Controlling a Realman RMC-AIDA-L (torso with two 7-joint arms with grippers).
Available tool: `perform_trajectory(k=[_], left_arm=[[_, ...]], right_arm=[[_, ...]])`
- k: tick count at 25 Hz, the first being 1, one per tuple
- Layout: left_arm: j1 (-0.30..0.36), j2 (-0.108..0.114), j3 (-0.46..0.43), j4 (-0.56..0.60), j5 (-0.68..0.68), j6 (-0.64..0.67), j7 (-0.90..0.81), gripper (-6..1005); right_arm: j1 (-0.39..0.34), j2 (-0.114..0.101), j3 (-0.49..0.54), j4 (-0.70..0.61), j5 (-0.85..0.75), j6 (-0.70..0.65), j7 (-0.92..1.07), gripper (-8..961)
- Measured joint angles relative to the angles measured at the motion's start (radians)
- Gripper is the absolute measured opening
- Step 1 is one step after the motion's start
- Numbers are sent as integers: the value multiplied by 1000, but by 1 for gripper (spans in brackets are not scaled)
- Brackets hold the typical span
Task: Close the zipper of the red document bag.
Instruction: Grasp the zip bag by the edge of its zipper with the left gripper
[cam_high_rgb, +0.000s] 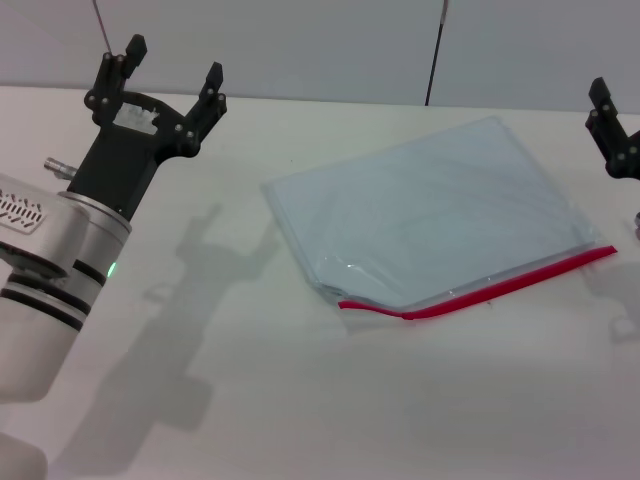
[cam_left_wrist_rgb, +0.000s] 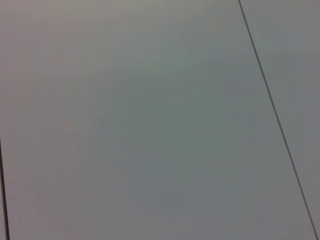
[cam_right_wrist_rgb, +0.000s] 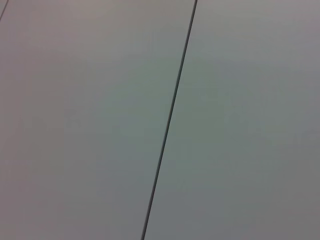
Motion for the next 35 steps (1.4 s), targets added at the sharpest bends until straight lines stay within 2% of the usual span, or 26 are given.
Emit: perform_trajectory(k=[10, 12, 14, 15, 18, 19, 23, 24, 26, 28, 31, 35], left_arm=[[0, 0, 0, 0, 0, 4, 0, 873], [0, 2, 0, 18, -10, 42, 0, 873], [0, 13, -1, 76, -39, 130, -1, 873], [0, 28, -3, 122, -58, 201, -1, 873], [-5, 96, -7, 279, -72, 425, 0, 873], [-7, 131, -9, 348, -68, 517, 2, 873], [-24, 237, -18, 558, -61, 839, 11, 872], [-27, 258, -26, 603, -59, 913, 12, 872], [-29, 286, -58, 693, -41, 1066, 15, 872], [-22, 294, -111, 774, -5, 1228, 35, 872], [8, 277, -202, 901, 70, 1468, 95, 872], [81, 204, -310, 1089, 239, 1768, 193, 872]], right_arm=[[-5, 0, 0, 5, 0, 0, 0, 680], [-6, 0, 0, 4, 0, 0, 0, 680], [-9, 0, 0, 2, 1, 0, 2, 680], [-10, 0, 0, 0, 1, 0, 3, 680], [-11, 0, 0, 0, 1, 0, 2, 679], [-11, 0, 0, 1, 2, 0, 1, 679], [-13, 0, 0, -2, 2, 1, 5, 679], [-14, 0, 0, -2, 2, 1, 5, 679], [-15, -1, 0, -3, 2, 1, 6, 679], [-15, -1, 0, -3, 2, 2, 6, 679], [-15, -1, 0, -3, 2, 2, 6, 679], [-15, -2, 0, -3, 1, 2, 6, 680]])
